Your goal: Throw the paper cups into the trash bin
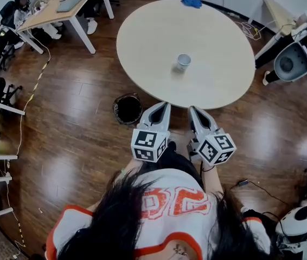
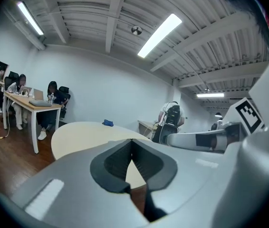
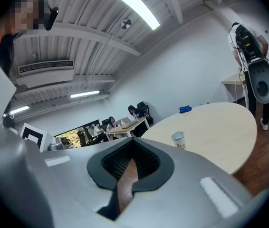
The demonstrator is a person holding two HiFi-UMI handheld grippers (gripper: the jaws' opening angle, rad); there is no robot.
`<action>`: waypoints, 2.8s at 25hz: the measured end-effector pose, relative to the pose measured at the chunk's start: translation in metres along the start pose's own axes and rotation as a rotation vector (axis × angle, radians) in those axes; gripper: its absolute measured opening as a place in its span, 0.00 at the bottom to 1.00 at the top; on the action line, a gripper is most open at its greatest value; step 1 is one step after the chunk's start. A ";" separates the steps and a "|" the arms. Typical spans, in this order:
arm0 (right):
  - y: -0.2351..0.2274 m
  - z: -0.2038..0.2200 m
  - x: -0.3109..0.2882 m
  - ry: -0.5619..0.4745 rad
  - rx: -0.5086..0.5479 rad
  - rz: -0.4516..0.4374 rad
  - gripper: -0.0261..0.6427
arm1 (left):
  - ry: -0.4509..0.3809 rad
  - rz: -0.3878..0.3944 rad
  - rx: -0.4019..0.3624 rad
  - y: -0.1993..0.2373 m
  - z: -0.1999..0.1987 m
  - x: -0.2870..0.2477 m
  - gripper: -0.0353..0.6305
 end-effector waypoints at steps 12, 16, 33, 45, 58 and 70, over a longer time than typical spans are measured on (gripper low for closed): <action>-0.042 -0.024 -0.030 0.036 0.020 -0.060 0.04 | -0.020 -0.059 0.008 -0.002 -0.007 -0.044 0.05; -0.049 -0.027 -0.037 0.041 0.020 -0.062 0.04 | -0.018 -0.065 0.010 0.001 -0.008 -0.053 0.05; -0.084 -0.020 -0.074 0.119 0.019 -0.055 0.04 | 0.011 -0.126 0.017 0.013 -0.013 -0.067 0.05; -0.101 -0.011 -0.123 0.168 0.064 0.022 0.04 | 0.071 -0.069 0.003 0.045 -0.018 -0.085 0.05; -0.127 0.010 -0.194 0.429 0.469 0.045 0.22 | 0.110 -0.029 0.012 0.075 -0.021 -0.102 0.05; -0.139 0.030 -0.233 0.629 0.621 0.061 0.26 | 0.117 -0.060 0.039 0.103 -0.024 -0.106 0.05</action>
Point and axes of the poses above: the fingertips, and each gripper's own axes: x backward along the fingers, y to its left, z out of its underside, the point moved 9 cm from there along x, backward along the fingers, and after that the axes turned 1 degree about -y, right-handed, at the moved point
